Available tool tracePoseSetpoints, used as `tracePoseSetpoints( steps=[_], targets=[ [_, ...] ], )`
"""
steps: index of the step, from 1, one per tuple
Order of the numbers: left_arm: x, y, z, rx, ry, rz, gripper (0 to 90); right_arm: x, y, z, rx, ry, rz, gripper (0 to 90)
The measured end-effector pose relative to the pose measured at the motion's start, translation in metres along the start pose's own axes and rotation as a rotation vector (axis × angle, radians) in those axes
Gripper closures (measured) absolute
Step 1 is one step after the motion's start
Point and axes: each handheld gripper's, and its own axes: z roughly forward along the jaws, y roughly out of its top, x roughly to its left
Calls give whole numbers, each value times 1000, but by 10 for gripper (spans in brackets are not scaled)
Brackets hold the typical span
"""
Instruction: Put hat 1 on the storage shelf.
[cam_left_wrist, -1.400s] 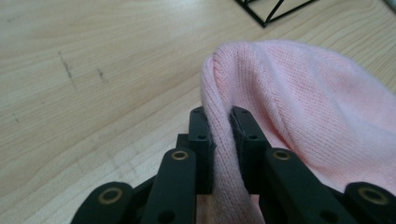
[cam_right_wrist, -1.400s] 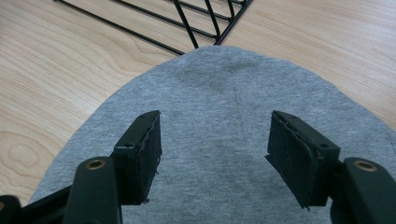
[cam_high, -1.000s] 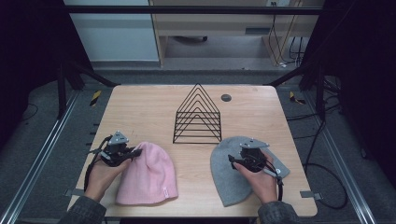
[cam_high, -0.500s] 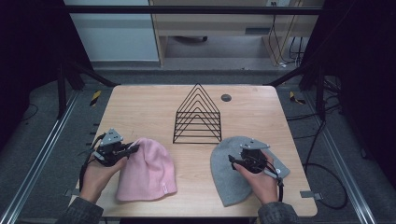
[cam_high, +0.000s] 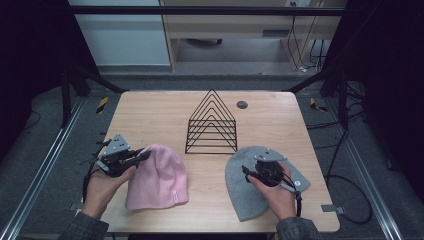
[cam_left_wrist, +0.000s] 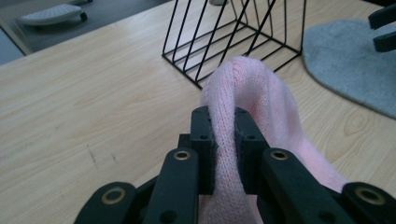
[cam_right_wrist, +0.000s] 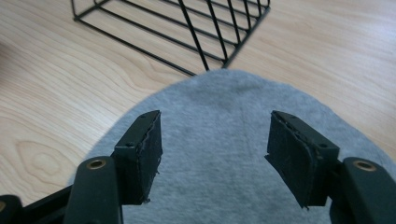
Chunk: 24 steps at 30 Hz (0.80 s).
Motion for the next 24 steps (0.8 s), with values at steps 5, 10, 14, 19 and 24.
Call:
tracePoseSetpoints(
  steps=[5, 10, 14, 19, 24],
  targets=[
    [-4, 15, -5, -26, -9, 17, 811, 7, 5, -2, -16, 10, -15, 357],
    [-4, 27, -9, -42, -14, 22, 812, 11, 13, -5, -39, 3, -32, 388],
    [-3, 43, -15, -42, -8, 43, 812, 18, 28, -10, -62, 35, -65, 397],
    [-1, 66, -28, -55, 14, 77, 812, 38, 50, -16, -81, 72, -131, 383],
    [7, 92, -38, -75, 17, 86, 811, 56, 69, -15, -86, 84, -181, 377]
  ],
)
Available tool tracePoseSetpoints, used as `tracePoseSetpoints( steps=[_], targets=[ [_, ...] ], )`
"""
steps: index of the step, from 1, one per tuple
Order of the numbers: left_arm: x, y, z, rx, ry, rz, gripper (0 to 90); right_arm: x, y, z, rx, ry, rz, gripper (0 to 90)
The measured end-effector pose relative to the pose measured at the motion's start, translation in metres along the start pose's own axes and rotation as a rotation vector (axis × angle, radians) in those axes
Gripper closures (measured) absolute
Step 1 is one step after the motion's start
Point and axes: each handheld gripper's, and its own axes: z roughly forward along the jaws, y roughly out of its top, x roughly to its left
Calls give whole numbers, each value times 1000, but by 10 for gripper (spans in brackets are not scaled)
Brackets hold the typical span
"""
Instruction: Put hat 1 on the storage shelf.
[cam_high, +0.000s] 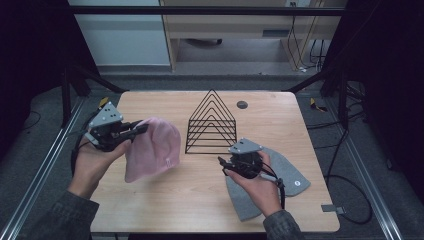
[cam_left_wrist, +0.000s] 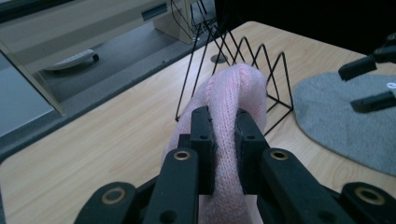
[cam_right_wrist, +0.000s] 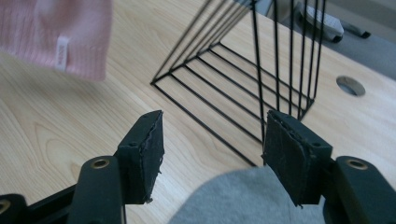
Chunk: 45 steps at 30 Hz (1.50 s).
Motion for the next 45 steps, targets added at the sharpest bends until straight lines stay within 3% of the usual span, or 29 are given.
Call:
tracePoseSetpoints(
  steps=[5, 9, 11, 14, 20, 23, 28, 34, 45],
  targets=[
    [15, 24, -2, -10, -25, -4, 810, 15, 26, 5, -9, 58, -45, 368],
    [24, 34, 2, -11, -39, -35, 809, 24, 44, 13, -26, 100, -49, 369],
    [24, 39, 2, -19, -41, -31, 809, 26, 48, 17, -25, 102, -51, 370],
    [23, 43, 2, -42, -47, -24, 809, 27, 52, 24, -26, 104, -47, 369],
    [22, 51, 2, -54, -52, -9, 809, 26, 55, 34, -30, 155, -18, 356],
    [20, 59, -1, -53, -51, 14, 809, 25, 58, 33, -43, 169, -14, 342],
    [16, 73, -5, -83, -60, 11, 809, 22, 68, 26, -57, 183, -8, 340],
    [9, 90, -12, -112, -72, 34, 809, 22, 80, 14, -82, 197, -33, 338],
    [-5, 108, -12, -157, -132, 49, 809, 10, 89, 23, -79, 231, -28, 366]
  ],
)
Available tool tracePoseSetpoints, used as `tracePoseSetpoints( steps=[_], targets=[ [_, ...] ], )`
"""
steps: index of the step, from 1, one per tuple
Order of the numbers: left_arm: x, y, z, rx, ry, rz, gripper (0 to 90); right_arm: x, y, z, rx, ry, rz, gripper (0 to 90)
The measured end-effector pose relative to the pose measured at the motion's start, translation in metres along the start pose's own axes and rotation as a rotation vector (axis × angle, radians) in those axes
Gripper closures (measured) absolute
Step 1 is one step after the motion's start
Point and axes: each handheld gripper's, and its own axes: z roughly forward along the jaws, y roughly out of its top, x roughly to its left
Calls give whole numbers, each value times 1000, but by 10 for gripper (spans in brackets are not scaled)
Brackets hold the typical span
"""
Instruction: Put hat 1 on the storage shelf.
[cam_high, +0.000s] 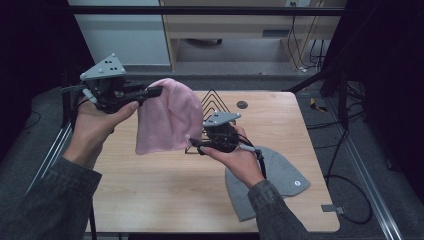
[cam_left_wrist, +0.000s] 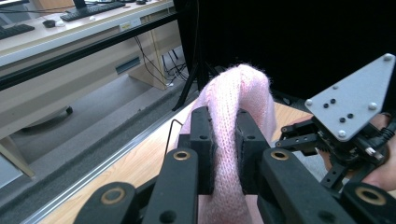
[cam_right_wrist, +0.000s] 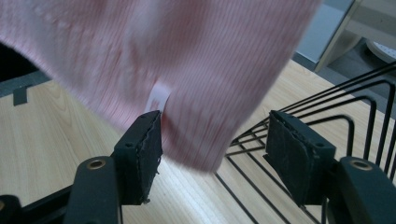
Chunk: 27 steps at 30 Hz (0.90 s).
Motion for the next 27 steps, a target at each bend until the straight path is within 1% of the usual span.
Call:
tracePoseSetpoints(
  steps=[1, 2, 3, 4, 6, 8, 9, 11, 14, 17, 18, 23, 27],
  targets=[
    [1, 1, 1, -3, -4, -4, 808, -3, 2, 0, -3, 13, 12, 390],
    [2, 1, 3, -8, -3, -9, 808, -5, 4, 0, -2, 25, 14, 437],
    [3, 2, 4, -11, -1, -11, 809, -7, 6, -1, -3, 40, 9, 524],
    [5, 2, 6, -13, -2, -13, 808, -9, 8, -1, -7, 44, 4, 581],
    [9, 2, 8, -23, -8, -27, 808, -11, 9, -1, -17, 69, 3, 680],
    [12, 2, 11, -26, -2, -32, 808, -13, 11, -3, -19, 59, -10, 763],
    [15, 2, 12, -26, 1, -36, 807, -14, 12, -3, -26, 61, -7, 785],
    [19, 3, 14, -30, 5, -47, 806, -20, 14, -5, -22, 58, -9, 811],
    [25, 3, 19, -38, 12, -51, 804, -29, 17, -8, -16, 51, -2, 820],
    [30, 3, 24, -53, 9, -74, 803, -37, 20, -10, -10, 42, -8, 826],
    [32, 4, 27, -55, 7, -78, 803, -39, 21, -11, -7, 36, -7, 828],
    [42, 11, 42, -67, 27, -82, 802, -53, 29, -13, -1, 10, -7, 829],
    [48, 16, 55, -88, 34, -95, 802, -65, 35, -15, -3, -11, 8, 829]
  ],
)
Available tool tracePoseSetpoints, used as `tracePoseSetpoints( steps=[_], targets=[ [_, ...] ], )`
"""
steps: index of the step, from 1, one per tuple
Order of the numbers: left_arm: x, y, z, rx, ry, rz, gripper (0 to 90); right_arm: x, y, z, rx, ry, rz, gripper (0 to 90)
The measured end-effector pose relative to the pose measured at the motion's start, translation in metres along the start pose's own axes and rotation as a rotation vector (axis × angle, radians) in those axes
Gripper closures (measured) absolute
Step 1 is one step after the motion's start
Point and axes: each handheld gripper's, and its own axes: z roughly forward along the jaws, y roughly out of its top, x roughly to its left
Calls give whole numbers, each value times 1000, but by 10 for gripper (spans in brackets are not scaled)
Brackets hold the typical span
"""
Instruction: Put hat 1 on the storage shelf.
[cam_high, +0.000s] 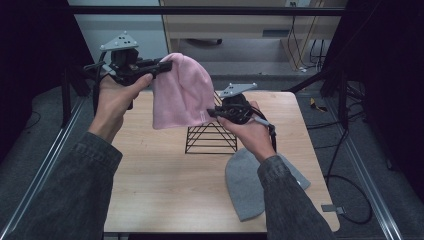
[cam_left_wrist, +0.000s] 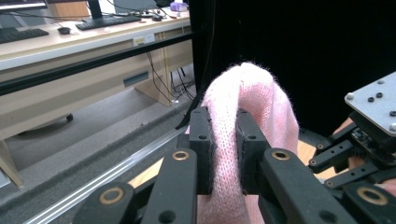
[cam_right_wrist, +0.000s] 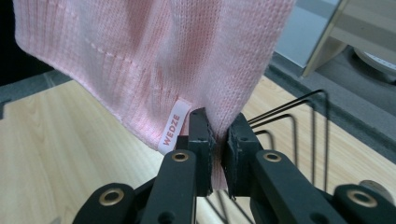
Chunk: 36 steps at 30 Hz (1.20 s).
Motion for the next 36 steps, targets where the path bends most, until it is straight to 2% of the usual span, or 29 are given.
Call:
tracePoseSetpoints(
  steps=[5, 14, 17, 23, 36],
  targets=[
    [1, 3, 12, 2, 9, 9, 801, -13, 4, 1, 9, -22, 12, 829],
    [12, 0, 31, 19, 19, 1, 798, -29, 1, 9, 24, -56, 41, 825],
    [15, -4, 36, 23, 16, -1, 797, -31, 0, 13, 36, -69, 32, 825],
    [16, -12, 44, -1, 19, -11, 797, -30, -6, 19, 43, -95, 10, 822],
    [6, -22, 56, -16, 5, -18, 796, -30, -27, 14, 24, -122, 12, 822]
  ],
)
